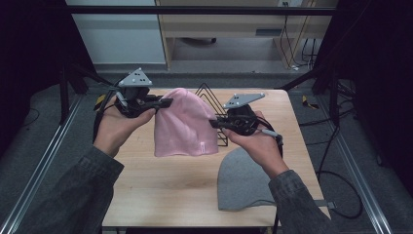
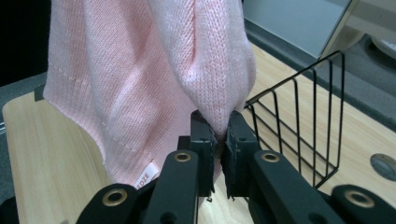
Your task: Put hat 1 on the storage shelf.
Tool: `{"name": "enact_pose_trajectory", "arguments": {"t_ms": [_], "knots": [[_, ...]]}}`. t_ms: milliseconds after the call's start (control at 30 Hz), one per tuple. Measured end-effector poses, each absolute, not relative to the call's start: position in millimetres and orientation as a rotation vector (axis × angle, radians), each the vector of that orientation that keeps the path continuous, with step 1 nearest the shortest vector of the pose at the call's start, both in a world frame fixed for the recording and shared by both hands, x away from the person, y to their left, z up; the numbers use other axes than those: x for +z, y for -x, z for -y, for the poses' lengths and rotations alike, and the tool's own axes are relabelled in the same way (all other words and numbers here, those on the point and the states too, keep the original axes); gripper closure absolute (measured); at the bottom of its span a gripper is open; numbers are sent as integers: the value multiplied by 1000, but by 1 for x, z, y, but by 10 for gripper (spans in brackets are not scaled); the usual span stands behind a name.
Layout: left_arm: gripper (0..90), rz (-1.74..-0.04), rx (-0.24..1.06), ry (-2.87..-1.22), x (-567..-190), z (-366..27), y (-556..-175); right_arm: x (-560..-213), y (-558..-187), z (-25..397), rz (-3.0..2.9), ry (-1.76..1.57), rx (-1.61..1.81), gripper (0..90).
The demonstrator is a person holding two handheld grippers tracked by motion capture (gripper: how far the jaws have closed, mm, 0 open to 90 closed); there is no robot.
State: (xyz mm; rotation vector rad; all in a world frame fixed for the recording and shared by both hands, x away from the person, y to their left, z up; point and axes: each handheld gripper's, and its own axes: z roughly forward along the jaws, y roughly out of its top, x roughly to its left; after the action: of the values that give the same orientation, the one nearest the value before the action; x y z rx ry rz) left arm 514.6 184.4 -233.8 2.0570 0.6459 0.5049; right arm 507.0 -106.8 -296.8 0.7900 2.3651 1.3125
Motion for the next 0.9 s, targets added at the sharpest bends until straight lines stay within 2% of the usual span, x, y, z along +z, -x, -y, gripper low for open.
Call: {"name": "enact_pose_trajectory", "arguments": {"t_ms": [467, 900], "knots": [[836, -652, 526, -2042, -223, -182, -516, -278, -513, 112, -2336, -800, 1315, 841], [835, -675, 532, -1982, -209, -179, -535, -262, -529, 116, -2302, -823, 1349, 841]]}}
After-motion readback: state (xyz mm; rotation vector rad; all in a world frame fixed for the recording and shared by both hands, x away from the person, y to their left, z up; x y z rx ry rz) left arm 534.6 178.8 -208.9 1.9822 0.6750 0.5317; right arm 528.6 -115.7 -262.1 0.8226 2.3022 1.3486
